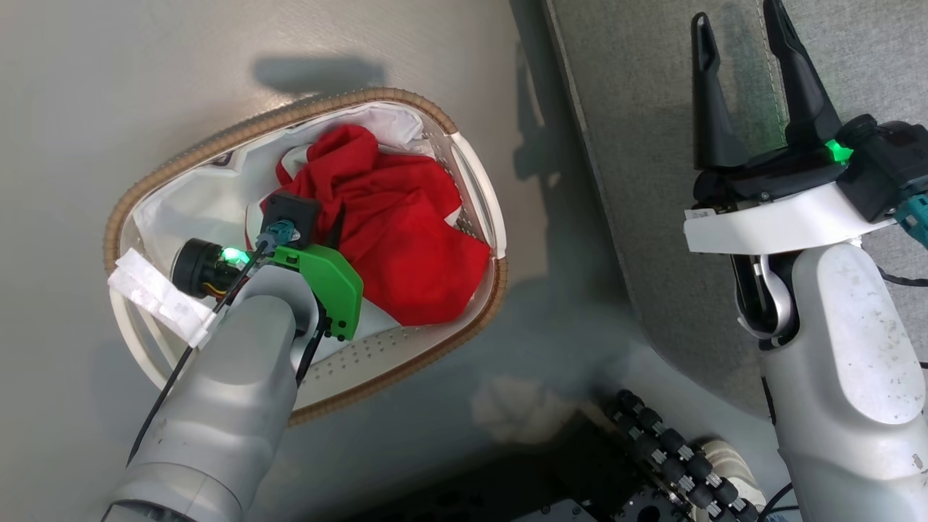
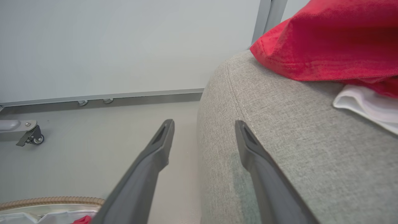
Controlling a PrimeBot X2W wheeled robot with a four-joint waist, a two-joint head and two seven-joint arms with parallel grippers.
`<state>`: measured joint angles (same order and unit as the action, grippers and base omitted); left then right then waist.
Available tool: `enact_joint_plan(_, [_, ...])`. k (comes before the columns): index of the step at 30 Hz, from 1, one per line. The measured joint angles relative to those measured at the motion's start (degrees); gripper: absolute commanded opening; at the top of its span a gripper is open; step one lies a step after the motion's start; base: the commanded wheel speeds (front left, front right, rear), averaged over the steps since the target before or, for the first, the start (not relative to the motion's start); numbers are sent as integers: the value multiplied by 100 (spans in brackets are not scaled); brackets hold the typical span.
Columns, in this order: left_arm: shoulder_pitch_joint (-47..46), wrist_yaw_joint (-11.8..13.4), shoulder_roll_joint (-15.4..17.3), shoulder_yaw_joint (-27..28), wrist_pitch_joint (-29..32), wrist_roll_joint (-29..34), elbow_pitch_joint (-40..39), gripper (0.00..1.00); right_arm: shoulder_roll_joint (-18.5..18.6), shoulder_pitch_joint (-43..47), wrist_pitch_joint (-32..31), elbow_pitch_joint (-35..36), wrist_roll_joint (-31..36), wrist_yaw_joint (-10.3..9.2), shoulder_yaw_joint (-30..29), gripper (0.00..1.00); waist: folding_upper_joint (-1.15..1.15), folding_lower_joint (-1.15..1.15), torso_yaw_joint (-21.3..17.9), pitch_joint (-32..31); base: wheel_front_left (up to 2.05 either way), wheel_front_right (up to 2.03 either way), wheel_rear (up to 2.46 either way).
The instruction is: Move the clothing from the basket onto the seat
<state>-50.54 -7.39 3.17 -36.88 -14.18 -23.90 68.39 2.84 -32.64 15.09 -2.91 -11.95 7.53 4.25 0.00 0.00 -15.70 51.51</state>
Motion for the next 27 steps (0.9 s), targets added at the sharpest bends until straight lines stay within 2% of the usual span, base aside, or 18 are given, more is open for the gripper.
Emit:
enact_joint_plan(8, [221,0,-8,-122,-78,-305,-394,0,-4,77,0,-291,309,-1,-3,100,0,0,121,-416,0,0,0])
enact_joint_plan(12, [450,0,159,-79,-86,-323,-957,0,-7,195,0,-493,548,0,-37,100,0,0,202,-753,0,0,0])
enact_joint_plan(21, [1133,0,421,24,-86,34,-2127,0,-7,634,1,-832,802,0,-147,100,0,0,425,-1731,0,0,0])
enact_joint_plan(27, [1251,0,544,108,-86,252,-2749,0,-7,1053,0,-1038,840,0,-157,100,0,-1,581,-2498,0,0,0])
